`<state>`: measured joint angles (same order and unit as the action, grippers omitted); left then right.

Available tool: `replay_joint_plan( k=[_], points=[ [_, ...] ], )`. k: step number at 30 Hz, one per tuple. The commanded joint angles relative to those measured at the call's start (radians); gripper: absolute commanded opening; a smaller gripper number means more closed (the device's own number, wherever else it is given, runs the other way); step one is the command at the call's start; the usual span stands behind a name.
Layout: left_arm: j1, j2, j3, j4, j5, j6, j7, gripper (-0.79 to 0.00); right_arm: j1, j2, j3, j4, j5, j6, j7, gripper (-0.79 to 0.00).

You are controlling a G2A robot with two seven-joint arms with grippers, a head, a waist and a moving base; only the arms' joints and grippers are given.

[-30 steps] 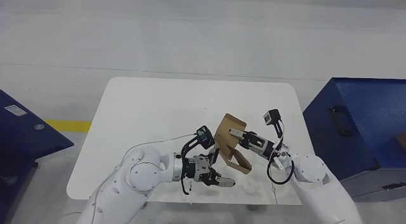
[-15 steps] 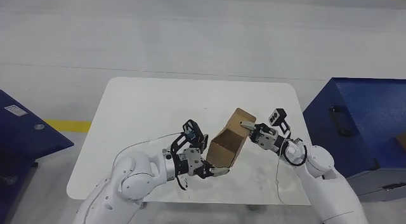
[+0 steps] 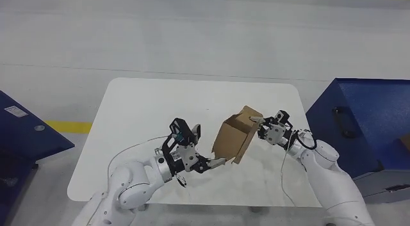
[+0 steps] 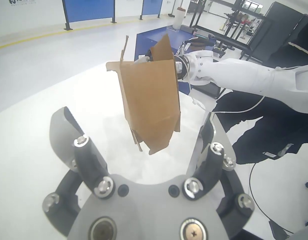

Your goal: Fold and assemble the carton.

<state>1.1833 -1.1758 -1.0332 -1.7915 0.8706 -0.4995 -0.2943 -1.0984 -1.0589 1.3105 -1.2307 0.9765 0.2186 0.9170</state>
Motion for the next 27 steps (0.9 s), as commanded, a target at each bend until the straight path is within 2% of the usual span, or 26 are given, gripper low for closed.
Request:
replay_joint_plan(
  k=[1,4,8,11,13,15,19,27],
  points=[
    [0.000,0.000,-0.004,-0.002,0.010,0.007,0.004,0.000,-0.002,-0.001,-0.001,-0.002,0.009,0.006,-0.001,-0.785],
    [0.028,0.008,-0.029,-0.058,0.208,0.059,0.070,0.000,-0.004,-0.007,0.006,0.001,0.136,0.131,-0.020,-0.785],
    [0.122,0.015,-0.020,-0.125,0.562,0.237,0.223,0.000,0.026,-0.016,0.000,0.057,0.251,0.274,-0.055,-0.785],
    [0.174,0.014,0.012,-0.113,0.762,0.379,0.328,0.000,0.048,-0.028,-0.020,0.110,0.345,0.365,-0.062,-0.785],
    [0.191,0.007,0.039,-0.090,0.793,0.444,0.388,0.000,0.066,-0.035,-0.037,0.134,0.383,0.415,-0.057,-0.785],
    [0.190,0.000,0.053,-0.062,0.786,0.486,0.452,0.000,0.076,-0.041,-0.053,0.153,0.389,0.419,-0.052,-0.785],
    [0.177,-0.014,0.093,-0.030,0.848,0.577,0.488,0.000,0.086,-0.052,-0.081,0.177,0.409,0.432,-0.035,-0.785],
    [0.131,-0.037,0.140,-0.010,0.839,0.571,0.518,0.000,0.091,-0.061,-0.100,0.195,0.405,0.431,-0.026,-0.785]
  ],
)
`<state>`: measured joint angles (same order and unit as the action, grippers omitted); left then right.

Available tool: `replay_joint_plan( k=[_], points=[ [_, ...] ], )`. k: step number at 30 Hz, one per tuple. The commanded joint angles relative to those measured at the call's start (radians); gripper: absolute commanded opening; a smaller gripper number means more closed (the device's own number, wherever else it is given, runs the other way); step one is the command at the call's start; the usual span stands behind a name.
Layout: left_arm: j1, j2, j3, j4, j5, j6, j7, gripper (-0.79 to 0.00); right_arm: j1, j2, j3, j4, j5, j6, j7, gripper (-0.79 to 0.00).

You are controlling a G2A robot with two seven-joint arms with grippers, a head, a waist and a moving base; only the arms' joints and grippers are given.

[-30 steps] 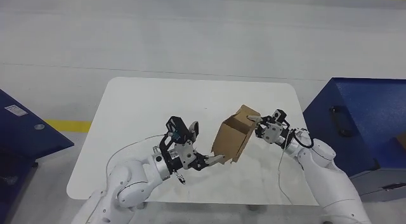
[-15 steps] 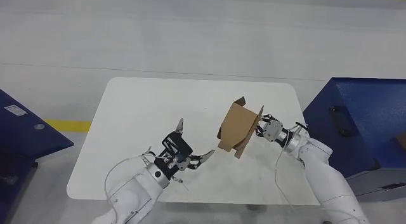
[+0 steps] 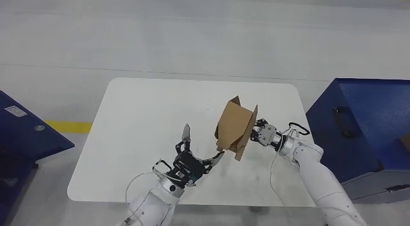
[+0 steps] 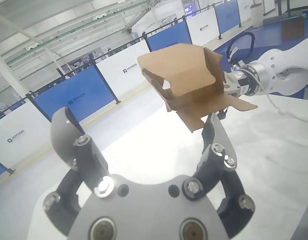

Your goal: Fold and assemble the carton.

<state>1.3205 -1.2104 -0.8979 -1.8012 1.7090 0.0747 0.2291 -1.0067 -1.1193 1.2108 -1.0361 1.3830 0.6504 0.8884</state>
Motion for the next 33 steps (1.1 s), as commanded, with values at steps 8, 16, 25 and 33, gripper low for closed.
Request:
replay_joint_plan(
  k=[8,16,25,33],
  points=[
    [-0.051,-0.023,0.020,0.013,-0.004,0.004,-0.034,0.000,-0.020,-0.002,-0.002,-0.011,-0.011,-0.002,0.038,-0.785],
    [-0.071,-0.040,0.034,0.029,-0.009,0.012,-0.033,-0.185,-0.034,-0.002,0.006,-0.029,-0.008,0.000,0.050,-0.785],
    [-0.077,-0.055,0.045,0.041,-0.001,0.014,-0.029,-0.428,-0.049,-0.002,0.017,-0.048,-0.003,0.012,0.060,-0.785],
    [-0.070,-0.065,0.048,0.034,0.020,0.018,-0.034,-0.785,-0.067,0.002,0.019,-0.076,-0.049,0.005,0.074,-0.785]
  ],
)
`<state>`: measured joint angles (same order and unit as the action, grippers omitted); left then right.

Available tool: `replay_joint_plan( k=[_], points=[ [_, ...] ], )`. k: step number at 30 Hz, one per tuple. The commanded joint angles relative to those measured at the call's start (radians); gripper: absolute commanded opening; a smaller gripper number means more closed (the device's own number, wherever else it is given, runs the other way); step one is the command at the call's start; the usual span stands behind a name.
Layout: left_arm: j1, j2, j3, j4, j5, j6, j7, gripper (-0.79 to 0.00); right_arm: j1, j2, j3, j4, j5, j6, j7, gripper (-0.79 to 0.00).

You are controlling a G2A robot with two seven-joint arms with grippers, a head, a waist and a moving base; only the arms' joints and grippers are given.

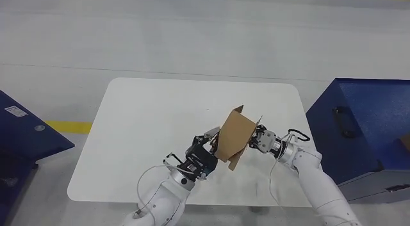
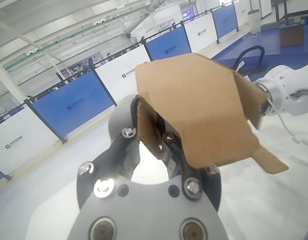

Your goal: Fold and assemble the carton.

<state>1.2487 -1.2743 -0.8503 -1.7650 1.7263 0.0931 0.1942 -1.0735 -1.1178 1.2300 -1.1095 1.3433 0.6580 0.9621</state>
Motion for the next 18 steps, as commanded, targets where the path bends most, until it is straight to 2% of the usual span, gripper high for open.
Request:
replay_joint_plan(
  k=[1,2,10,14,15,18],
  points=[
    [0.003,-0.002,0.000,-0.003,0.002,-0.002,0.003,-0.785,-0.002,0.001,0.003,-0.004,-0.012,-0.013,0.003,-0.650],
    [0.004,-0.003,-0.001,-0.003,0.003,-0.005,0.004,-0.785,-0.004,0.001,0.003,-0.005,-0.016,-0.019,0.005,0.000],
    [0.023,-0.001,-0.024,-0.015,0.054,-0.037,-0.001,-0.785,0.027,0.018,0.085,0.084,0.001,0.009,-0.019,0.000],
    [0.028,0.006,-0.039,-0.022,0.089,-0.113,0.006,-0.785,0.050,0.029,0.141,0.120,0.062,0.110,-0.063,0.000],
    [0.026,0.009,-0.042,-0.023,0.109,-0.142,0.004,-0.785,0.050,0.029,0.141,0.120,0.062,0.110,-0.063,0.000],
    [0.026,0.009,-0.042,-0.023,0.109,-0.142,0.004,-0.785,0.050,0.029,0.141,0.120,0.062,0.110,-0.063,0.000]
  ],
)
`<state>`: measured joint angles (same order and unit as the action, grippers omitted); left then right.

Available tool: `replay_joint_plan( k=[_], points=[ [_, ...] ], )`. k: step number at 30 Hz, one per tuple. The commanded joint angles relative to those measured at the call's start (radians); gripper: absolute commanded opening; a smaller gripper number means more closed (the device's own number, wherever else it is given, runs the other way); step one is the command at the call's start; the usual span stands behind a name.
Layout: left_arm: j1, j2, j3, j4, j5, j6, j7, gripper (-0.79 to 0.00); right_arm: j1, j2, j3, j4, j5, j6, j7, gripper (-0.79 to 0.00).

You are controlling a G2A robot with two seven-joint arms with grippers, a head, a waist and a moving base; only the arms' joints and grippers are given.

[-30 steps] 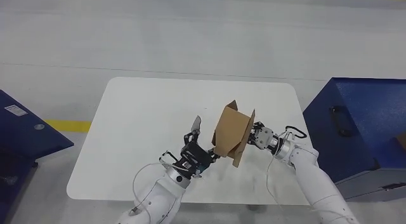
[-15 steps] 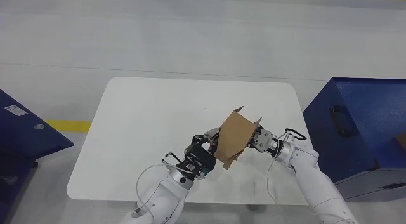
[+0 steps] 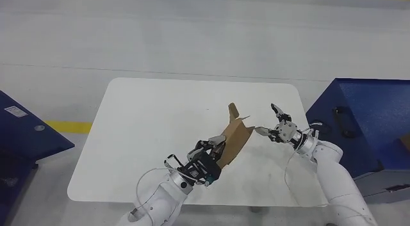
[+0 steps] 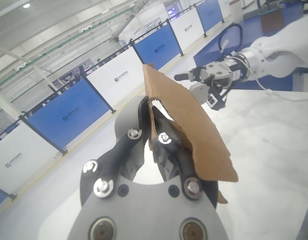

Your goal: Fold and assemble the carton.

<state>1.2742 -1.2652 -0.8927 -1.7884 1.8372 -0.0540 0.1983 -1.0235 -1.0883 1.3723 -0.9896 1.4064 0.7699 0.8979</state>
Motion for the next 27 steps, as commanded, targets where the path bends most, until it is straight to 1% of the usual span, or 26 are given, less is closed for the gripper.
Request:
replay_joint_plan(
  k=[1,23,24,25,26,27],
  points=[
    [0.000,0.000,0.000,0.000,-0.002,0.005,0.000,-0.785,0.000,0.000,-0.001,0.000,-0.001,-0.002,0.001,0.000],
    [0.000,0.000,0.000,0.000,-0.002,0.005,0.000,-0.785,-0.003,-0.001,-0.001,0.000,0.008,0.002,0.004,0.000],
    [0.004,-0.001,0.001,0.001,-0.014,0.001,-0.002,-0.785,-0.003,0.000,0.016,-0.028,0.003,-0.071,0.021,0.000],
    [0.013,-0.003,-0.002,-0.002,-0.064,-0.005,-0.007,-0.785,-0.006,0.004,0.033,-0.054,-0.061,-0.199,0.029,0.000],
    [0.020,-0.005,-0.010,-0.012,-0.140,-0.018,-0.013,-0.785,-0.029,0.008,0.049,-0.072,-0.123,-0.355,0.064,0.000],
    [0.029,-0.009,-0.024,-0.027,-0.287,-0.070,-0.013,-0.785,-0.055,0.010,0.067,-0.088,-0.164,-0.499,0.122,0.000]
  ],
)
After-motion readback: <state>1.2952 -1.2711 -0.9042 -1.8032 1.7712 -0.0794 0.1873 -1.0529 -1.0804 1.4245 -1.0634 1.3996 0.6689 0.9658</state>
